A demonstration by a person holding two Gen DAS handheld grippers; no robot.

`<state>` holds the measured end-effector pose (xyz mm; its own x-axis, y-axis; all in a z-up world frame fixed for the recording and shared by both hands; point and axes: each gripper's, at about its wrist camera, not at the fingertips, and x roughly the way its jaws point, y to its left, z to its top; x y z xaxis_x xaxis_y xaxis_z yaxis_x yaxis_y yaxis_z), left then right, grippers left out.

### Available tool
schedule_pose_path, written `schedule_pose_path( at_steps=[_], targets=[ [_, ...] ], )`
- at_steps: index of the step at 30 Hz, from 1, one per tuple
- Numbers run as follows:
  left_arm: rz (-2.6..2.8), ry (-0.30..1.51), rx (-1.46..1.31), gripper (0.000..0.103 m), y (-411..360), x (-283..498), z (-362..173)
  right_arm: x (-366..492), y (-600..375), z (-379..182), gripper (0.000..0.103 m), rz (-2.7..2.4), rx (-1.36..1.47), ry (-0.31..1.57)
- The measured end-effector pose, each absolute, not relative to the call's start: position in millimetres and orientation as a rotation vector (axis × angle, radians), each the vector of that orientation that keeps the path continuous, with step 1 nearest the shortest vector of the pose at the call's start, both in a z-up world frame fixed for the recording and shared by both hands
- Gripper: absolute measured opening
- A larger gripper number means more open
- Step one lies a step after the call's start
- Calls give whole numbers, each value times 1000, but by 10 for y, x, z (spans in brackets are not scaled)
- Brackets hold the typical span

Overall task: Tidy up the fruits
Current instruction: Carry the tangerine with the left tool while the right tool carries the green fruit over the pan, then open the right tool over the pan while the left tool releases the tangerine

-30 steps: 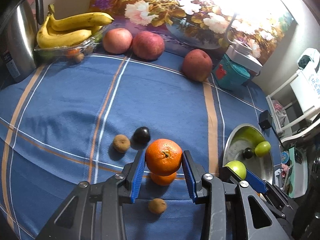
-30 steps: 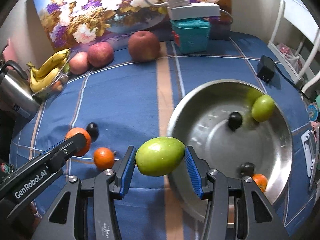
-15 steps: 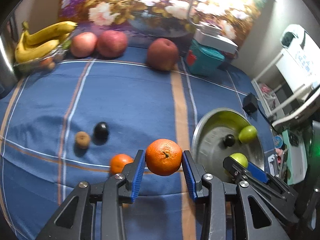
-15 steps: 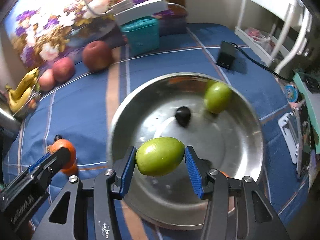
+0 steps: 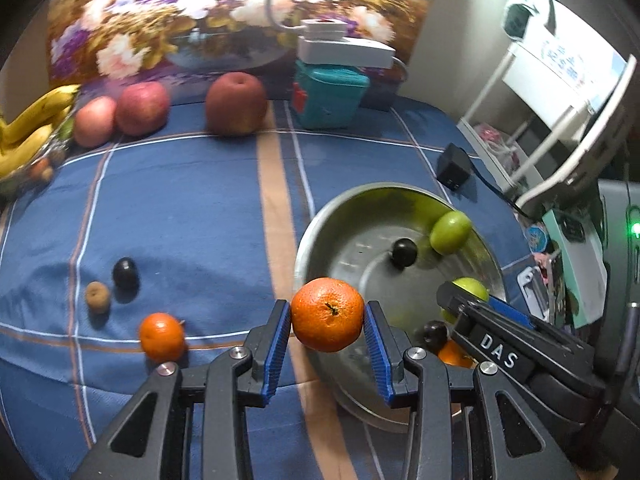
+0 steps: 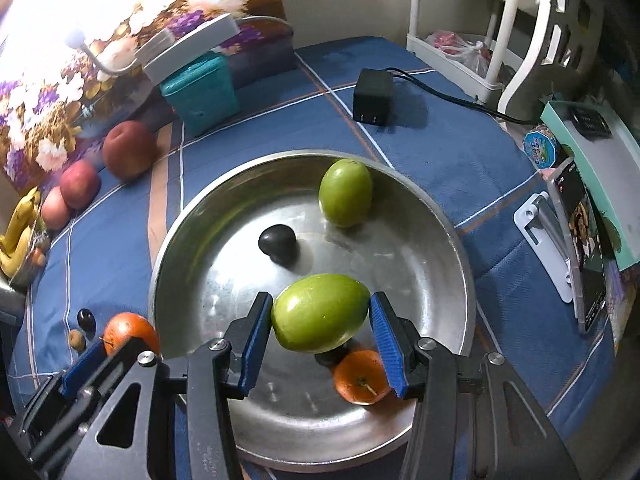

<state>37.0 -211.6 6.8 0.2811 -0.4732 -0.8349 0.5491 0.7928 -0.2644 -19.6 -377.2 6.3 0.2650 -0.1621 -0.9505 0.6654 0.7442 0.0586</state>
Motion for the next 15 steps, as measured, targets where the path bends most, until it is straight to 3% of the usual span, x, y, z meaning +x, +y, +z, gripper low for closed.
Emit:
schedule_pose_path(
  at_steps=[15],
  targets=[
    [-717, 1066, 131, 40, -2301, 305, -94, -185, -3849, -4, 52, -617, 521, 1095]
  ],
)
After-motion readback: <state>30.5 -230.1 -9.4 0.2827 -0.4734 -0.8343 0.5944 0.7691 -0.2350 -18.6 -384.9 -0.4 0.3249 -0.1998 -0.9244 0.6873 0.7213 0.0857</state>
